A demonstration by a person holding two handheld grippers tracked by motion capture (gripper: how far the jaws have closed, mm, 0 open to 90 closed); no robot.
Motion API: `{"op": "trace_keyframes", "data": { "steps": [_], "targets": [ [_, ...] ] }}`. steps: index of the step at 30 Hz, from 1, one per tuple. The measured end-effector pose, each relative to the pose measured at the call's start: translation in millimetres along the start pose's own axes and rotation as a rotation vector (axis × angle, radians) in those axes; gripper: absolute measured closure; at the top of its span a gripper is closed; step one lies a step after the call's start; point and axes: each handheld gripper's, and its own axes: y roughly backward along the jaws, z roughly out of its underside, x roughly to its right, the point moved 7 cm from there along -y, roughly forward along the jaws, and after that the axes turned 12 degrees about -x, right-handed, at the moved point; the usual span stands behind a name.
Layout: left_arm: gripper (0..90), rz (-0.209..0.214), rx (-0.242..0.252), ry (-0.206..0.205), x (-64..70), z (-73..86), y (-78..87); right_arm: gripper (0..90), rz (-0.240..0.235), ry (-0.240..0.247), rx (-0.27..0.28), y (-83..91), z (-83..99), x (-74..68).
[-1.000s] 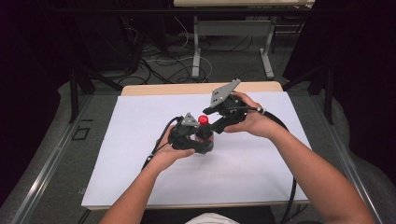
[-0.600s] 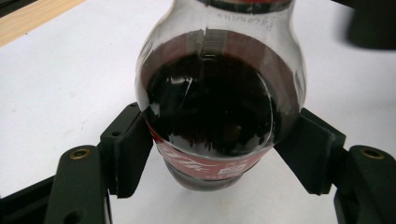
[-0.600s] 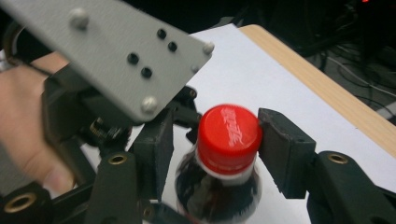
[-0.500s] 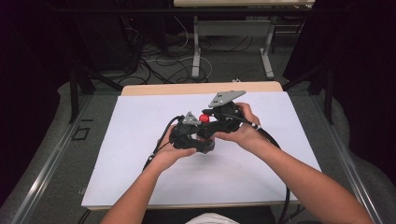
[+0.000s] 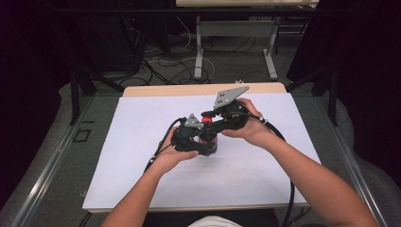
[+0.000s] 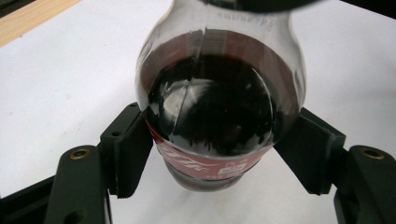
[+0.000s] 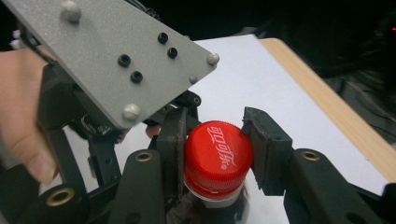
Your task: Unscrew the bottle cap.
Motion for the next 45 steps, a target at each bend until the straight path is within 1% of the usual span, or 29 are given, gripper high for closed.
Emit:
{"op": "trace_keyframes", "data": {
  "steps": [4,5,6,7,9,10,12,13,14,15,17,18,19,20,22,24,25,26,28,29,31,32,33,34,36,38,41,44,45],
  "targets": [
    [30.9,0.001,-0.006,-0.026,1.2,0.3,-1.0,60.5,-0.119,0.092,-0.038,1.1,2.9,4.8],
    [31.0,0.005,-0.005,-0.023,1.9,0.2,-1.1,60.5,-0.141,0.099,-0.03,1.0,3.2,5.3],
    [31.0,0.009,-0.005,-0.016,3.0,0.3,-1.4,60.4,-0.154,0.108,-0.017,0.8,3.1,6.5],
    [31.0,0.009,-0.005,-0.018,3.0,0.3,-1.7,60.4,-0.174,0.117,-0.023,1.6,4.2,7.0],
    [30.9,0.009,-0.004,-0.017,2.8,0.1,-2.0,60.2,-0.177,0.14,-0.013,1.3,4.2,7.9],
    [30.9,0.005,-0.005,-0.015,2.1,0.1,-1.8,59.5,-0.17,0.138,-0.022,1.6,4.7,7.8],
    [30.9,-0.006,0.0,-0.014,-1.1,-0.2,-0.1,51.6,-0.132,0.135,-0.015,1.4,3.8,7.3],
    [31.0,-0.003,0.004,0.0,-1.5,-0.2,0.6,47.8,-0.113,0.124,-0.01,1.6,3.2,7.0],
    [31.0,-0.017,0.007,-0.008,-4.4,-0.6,1.6,46.8,-0.094,0.112,-0.015,2.4,3.1,6.6],
    [31.0,-0.013,0.012,0.007,-4.5,-0.6,2.0,46.4,-0.079,0.095,-0.015,2.8,3.0,5.2],
    [31.0,-0.023,0.009,0.006,-7.5,-0.5,3.1,45.4,-0.031,0.07,-0.018,4.2,2.7,2.9],
    [31.0,-0.024,0.004,0.014,-8.1,-0.1,3.8,45.4,-0.013,0.045,-0.021,4.8,2.6,0.9],
    [31.0,-0.021,0.008,0.016,-8.8,-0.1,3.8,45.4,0.008,0.038,-0.037,5.7,2.9,-0.6],
    [31.0,-0.022,0.007,0.018,-9.1,0.0,3.8,45.6,0.035,0.043,-0.029,5.7,2.1,-1.8],
    [31.0,-0.024,0.001,0.014,-9.2,0.1,3.9,46.9,0.075,0.004,-0.021,6.0,1.6,-5.4],
    [31.0,-0.028,0.006,0.004,-8.5,-0.7,3.2,47.7,0.093,-0.008,-0.012,4.5,0.9,-8.7],
    [31.0,-0.032,0.014,0.014,-7.3,-1.5,2.4,48.2,0.106,-0.003,-0.019,3.8,1.1,-9.3],
    [31.1,-0.034,0.011,0.01,-6.7,-1.4,2.2,48.9,0.11,-0.008,-0.02,3.2,0.8,-10.1],
    [31.1,-0.027,0.01,0.002,-4.8,-1.8,1.8,48.9,0.092,0.003,-0.028,2.5,0.9,-11.5],
    [31.1,-0.022,0.007,-0.002,-3.8,-2.0,1.8,49.1,0.09,0.01,-0.024,1.8,0.3,-11.4],
    [31.1,-0.021,0.014,-0.004,-2.0,-3.1,0.8,49.2,0.082,0.008,-0.013,0.1,-0.6,-11.1],
    [31.0,-0.018,0.003,-0.019,-1.9,-2.6,1.1,50.0,0.074,0.012,-0.017,-0.5,-0.5,-11.3],
    [31.1,-0.018,-0.005,-0.019,-1.1,-2.3,1.3,51.6,0.073,0.015,-0.013,-1.2,-1.0,-10.0],
    [31.1,-0.022,-0.007,-0.017,-0.8,-2.4,1.1,52.9,0.071,0.012,-0.02,-1.4,-0.6,-9.3],
    [31.1,-0.017,-0.009,-0.02,0.3,-2.4,0.6,55.0,0.057,0.015,-0.022,-2.2,-0.6,-8.6],
    [31.1,-0.013,-0.008,-0.017,1.7,-2.1,0.1,59.3,0.058,0.032,-0.035,-1.9,-0.4,-5.5],
    [31.1,-0.008,-0.009,-0.02,2.0,-1.5,0.2,60.0,0.006,0.013,-0.049,-1.1,-0.5,-3.6],
    [31.1,-0.009,-0.005,-0.025,2.2,-1.1,0.0,60.4,-0.028,0.026,-0.058,-0.4,-1.1,-2.1],
    [31.1,-0.008,-0.004,-0.027,2.3,-0.9,-0.1,60.4,-0.044,0.039,-0.068,-0.1,-1.0,-2.2]
  ]
}}
